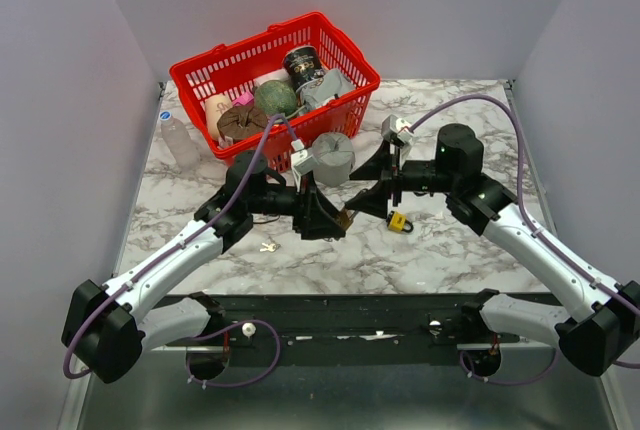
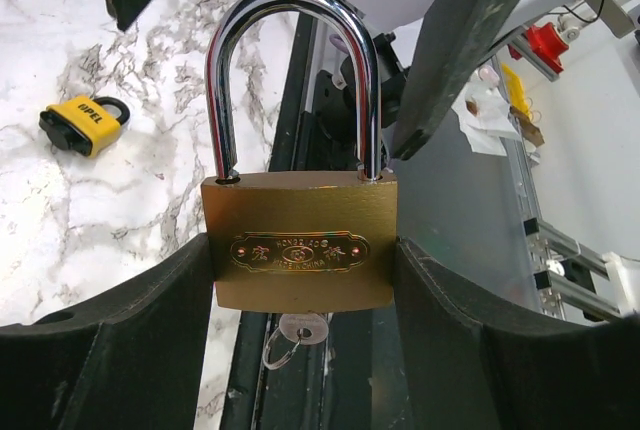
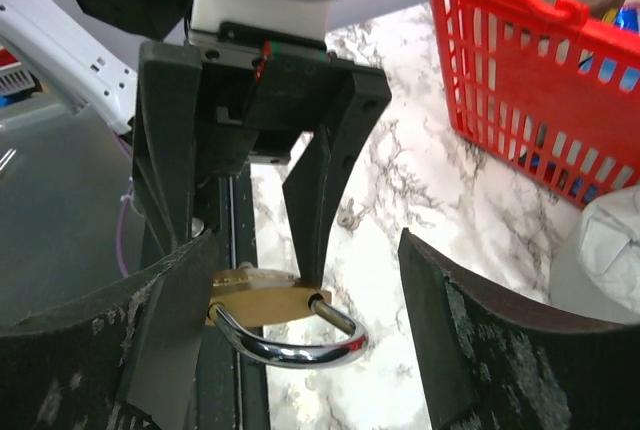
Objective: Unlock with the key
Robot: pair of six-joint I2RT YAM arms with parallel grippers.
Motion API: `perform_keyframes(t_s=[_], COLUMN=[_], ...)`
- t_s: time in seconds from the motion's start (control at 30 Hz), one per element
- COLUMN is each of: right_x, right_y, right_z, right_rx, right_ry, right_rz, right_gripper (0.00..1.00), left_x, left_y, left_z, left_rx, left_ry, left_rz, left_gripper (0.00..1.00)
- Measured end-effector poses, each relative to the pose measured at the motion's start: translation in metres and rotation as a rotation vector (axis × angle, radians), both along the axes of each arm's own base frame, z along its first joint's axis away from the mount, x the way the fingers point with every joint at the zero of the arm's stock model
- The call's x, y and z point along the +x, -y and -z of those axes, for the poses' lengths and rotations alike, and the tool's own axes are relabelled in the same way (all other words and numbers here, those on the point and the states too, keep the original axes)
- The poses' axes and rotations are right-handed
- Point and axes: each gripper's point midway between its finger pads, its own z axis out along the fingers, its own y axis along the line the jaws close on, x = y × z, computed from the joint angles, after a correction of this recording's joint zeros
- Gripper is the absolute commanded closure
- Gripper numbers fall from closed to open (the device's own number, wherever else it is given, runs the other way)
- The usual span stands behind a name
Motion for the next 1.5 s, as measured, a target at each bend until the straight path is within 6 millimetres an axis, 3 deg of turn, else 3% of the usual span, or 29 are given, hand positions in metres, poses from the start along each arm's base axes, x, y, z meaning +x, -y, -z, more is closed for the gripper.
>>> perform_keyframes(t_s=[0.43, 0.57, 0.83, 0.97, 1.5], right_x=[-0.014, -0.015, -0.017, -0.017, 0.001], right_y=[0.010, 0.010, 0.010, 0.010, 0.012], right_z=[0.022, 0.025, 0.024, 0.024, 0.030], right_rx=[-0.052, -0.057, -0.055, -0.054, -0.101], right_ry=[-0.051, -0.061, -0.067, -0.070, -0.154], right_rz=[-0.004, -0.011, -0.021, -0.020, 0.122], right_gripper=[0.20, 0.40, 0.60, 0.77, 0.78], left_x=[0.001, -0.001, -0.004, -0.005, 0.018], left_y=[-0.001, -0.002, -0.004, -0.004, -0.017], left_z=[-0.003, -0.001, 0.001, 0.001, 0.002], left_rx=[-0.020, -0.021, -0.016, -0.015, 0.047], left_ry=[0.012, 0.000, 0.007, 0.012, 0.199], left_rz=[0.009, 0.015, 0.027, 0.027, -0.158], left_gripper=[1.00, 1.00, 1.00, 1.00, 1.00])
